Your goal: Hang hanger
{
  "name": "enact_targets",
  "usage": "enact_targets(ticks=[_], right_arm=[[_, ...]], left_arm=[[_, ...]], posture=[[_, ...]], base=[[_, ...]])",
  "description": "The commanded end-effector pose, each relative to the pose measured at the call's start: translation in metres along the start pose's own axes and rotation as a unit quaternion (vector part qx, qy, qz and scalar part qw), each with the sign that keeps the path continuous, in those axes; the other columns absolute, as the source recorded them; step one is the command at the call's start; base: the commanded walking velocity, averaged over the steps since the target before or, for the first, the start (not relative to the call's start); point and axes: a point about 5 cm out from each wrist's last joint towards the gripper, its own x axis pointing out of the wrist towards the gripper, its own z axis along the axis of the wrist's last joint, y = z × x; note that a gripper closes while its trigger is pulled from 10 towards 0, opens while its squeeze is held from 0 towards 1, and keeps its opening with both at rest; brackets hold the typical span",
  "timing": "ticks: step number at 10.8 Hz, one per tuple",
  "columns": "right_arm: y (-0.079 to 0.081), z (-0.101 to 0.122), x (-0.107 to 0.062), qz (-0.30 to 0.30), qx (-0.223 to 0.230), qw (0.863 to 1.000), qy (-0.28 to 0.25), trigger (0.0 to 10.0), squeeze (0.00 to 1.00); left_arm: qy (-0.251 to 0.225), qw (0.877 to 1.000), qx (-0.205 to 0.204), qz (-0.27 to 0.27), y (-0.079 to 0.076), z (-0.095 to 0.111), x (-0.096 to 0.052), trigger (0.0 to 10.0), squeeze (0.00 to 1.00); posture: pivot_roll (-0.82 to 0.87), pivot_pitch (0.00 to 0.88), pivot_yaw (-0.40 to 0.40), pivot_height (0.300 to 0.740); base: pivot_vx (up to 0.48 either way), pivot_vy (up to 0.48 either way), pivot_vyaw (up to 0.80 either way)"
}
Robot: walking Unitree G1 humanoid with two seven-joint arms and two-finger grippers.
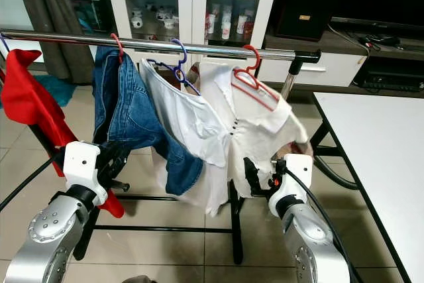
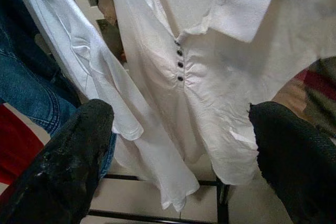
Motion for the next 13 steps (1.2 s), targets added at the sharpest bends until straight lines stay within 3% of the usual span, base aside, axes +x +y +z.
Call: enact_targets(ticks=[1, 8, 9, 11, 13], right_arm=[[0.001, 0.049, -0.015, -0.093, -0.022, 0.992, -0.078, 10.0, 0.0], [0.001, 0.049, -0.015, -0.093, -0.022, 0.992, -0.078, 10.0, 0.0], [-0.002, 0.036, -0.018, -0.103, -0.014, 0.992, -0.069, 10.0, 1.0], [-0.003, 0.03, -0.022, -0.113, -0.014, 0.991, -0.074, 10.0, 1.0], [0.0, 0.038, -0.026, -0.118, -0.045, 0.988, -0.094, 10.0, 1.0]], left_arm=[[0.039, 0.982, -0.016, 0.185, 0.024, 0.015, -0.029, 10.0, 0.0], [0.039, 0.982, -0.016, 0.185, 0.024, 0.015, -0.029, 10.0, 0.0], [0.05, 0.989, -0.006, 0.14, 0.018, 0.012, -0.015, 10.0, 1.0], [0.043, 0.993, 0.021, 0.111, 0.014, 0.015, -0.008, 10.0, 1.0], [0.021, 0.993, 0.043, 0.11, 0.011, 0.024, -0.004, 10.0, 1.0]], posture=[[0.17, 0.0, -0.08, 0.74], [0.17, 0.0, -0.08, 0.74], [0.11, 0.0, -0.011, 0.74], [0.11, 0.0, 0.004, 0.74], [0.11, 0.0, 0.026, 0.74]], base=[[0.0, 0.0, 0.0], [0.0, 0.0, 0.0], [0.0, 0.0, 0.0], [0.0, 0.0, 0.0], [0.0, 0.0, 0.0]])
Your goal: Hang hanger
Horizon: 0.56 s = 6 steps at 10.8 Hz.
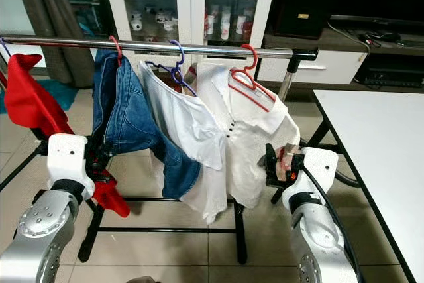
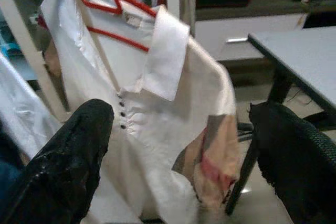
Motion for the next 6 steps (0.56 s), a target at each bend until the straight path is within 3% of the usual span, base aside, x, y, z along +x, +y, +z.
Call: enact_targets(ticks=[1, 3, 4, 5, 6], right_arm=[[0.003, 0.011, 0.001, 0.0, -0.028, 0.999, -0.017, 10.0, 1.0], [0.016, 0.026, 0.009, 0.072, 0.05, 0.995, -0.037, 10.0, 1.0], [0.021, 0.023, 0.009, 0.094, 0.062, 0.993, -0.034, 10.0, 1.0], [0.026, 0.027, 0.008, 0.118, 0.087, 0.988, -0.039, 10.0, 1.0], [0.033, 0.035, 0.011, 0.131, 0.083, 0.987, -0.051, 10.0, 1.0]], left_arm=[[-0.019, 1.0, -0.001, -0.012, -0.003, 0.007, 0.003, 10.0, 1.0], [-0.039, 0.997, -0.028, -0.058, -0.011, 0.021, 0.001, 10.0, 1.0], [-0.05, 0.996, -0.018, -0.072, -0.013, 0.026, 0.0, 10.0, 1.0], [-0.055, 0.995, -0.018, -0.081, -0.018, 0.03, 0.002, 10.0, 0.0], [-0.057, 0.996, -0.014, -0.073, -0.017, 0.033, 0.008, 10.0, 0.0]], posture=[[0.1, 0.0, 0.03, 0.74], [0.12, 0.0, 0.026, 0.74], [0.13, 0.0, 0.032, 0.74], [0.12, 0.0, 0.036, 0.74], [0.09, 0.019, 0.05, 0.74]], base=[[0.0, 0.0, 0.0], [0.0, 0.0, 0.0], [0.0, 0.0, 0.0], [0.0, 0.0, 0.0], [0.0, 0.0, 0.0]])
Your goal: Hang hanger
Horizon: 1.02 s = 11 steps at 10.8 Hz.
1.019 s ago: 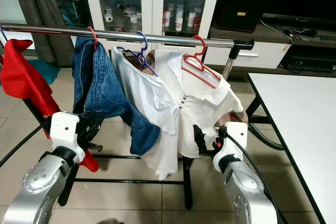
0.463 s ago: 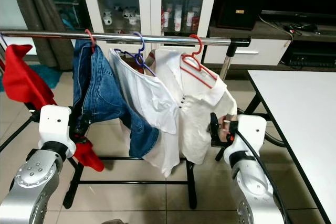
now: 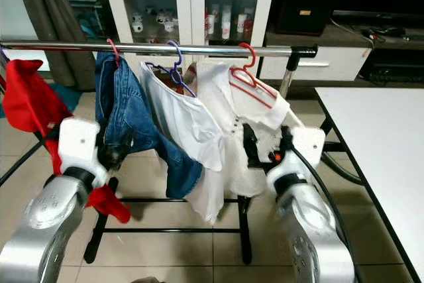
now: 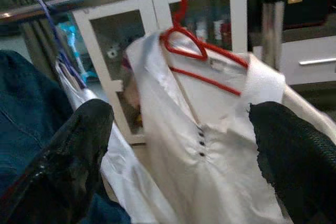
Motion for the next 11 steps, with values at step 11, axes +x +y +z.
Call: enact_targets(ticks=[11], right_arm=[[0.017, -0.001, 0.005, 0.052, -0.019, 0.998, -0.001, 10.0, 1.0]], left_arm=[[0.002, 0.999, 0.044, -0.026, -0.009, 0.0, -0.002, 10.0, 0.0]], posture=[[0.14, 0.0, 0.002, 0.74]], base=[[0.0, 0.0, 0.15]])
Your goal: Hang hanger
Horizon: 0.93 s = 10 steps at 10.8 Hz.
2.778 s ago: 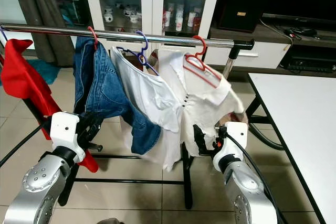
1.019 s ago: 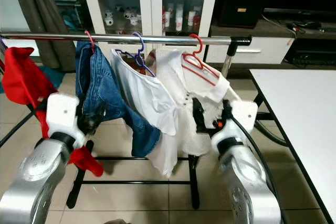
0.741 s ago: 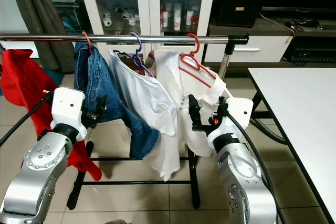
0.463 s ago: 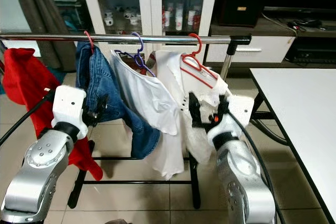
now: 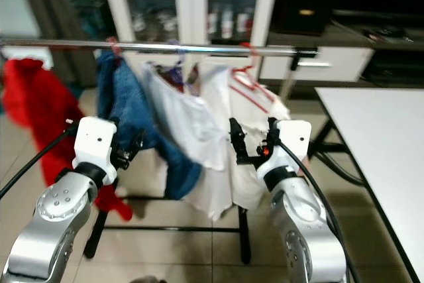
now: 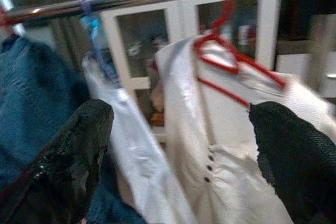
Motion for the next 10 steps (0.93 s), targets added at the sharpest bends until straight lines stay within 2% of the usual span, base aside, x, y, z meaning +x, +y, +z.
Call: enact_targets(ticks=[1, 3, 5, 10], right_arm=[[0.0, -0.003, 0.001, 0.002, 0.002, 1.0, 0.005, 10.0, 1.0], [-0.001, -0.005, 0.002, 0.005, 0.004, 1.0, 0.009, 10.0, 1.0], [0.007, -0.007, 0.005, 0.021, 0.0, 1.0, 0.015, 10.0, 1.0], [0.008, 0.001, 0.015, -0.018, 0.014, 1.0, 0.002, 10.0, 1.0]], left_arm=[[-0.011, 1.0, -0.003, -0.005, 0.001, 0.005, -0.004, 10.0, 0.0], [-0.011, 1.0, 0.0, -0.005, 0.001, 0.006, -0.003, 10.0, 0.0], [-0.008, 1.0, 0.006, 0.0, 0.005, 0.005, -0.001, 10.0, 0.0], [-0.025, 0.999, 0.028, -0.017, 0.011, 0.016, 0.003, 10.0, 0.0]], posture=[[0.14, 0.0, 0.003, 0.74], [0.13, 0.0, 0.007, 0.74], [0.14, 0.0, 0.012, 0.74], [0.15, 0.0, 0.009, 0.74]], base=[[0.33, 0.0, 0.8], [0.338, 0.0, 0.8], [0.351, 0.0, 0.68], [0.355, 0.0, 0.0]])
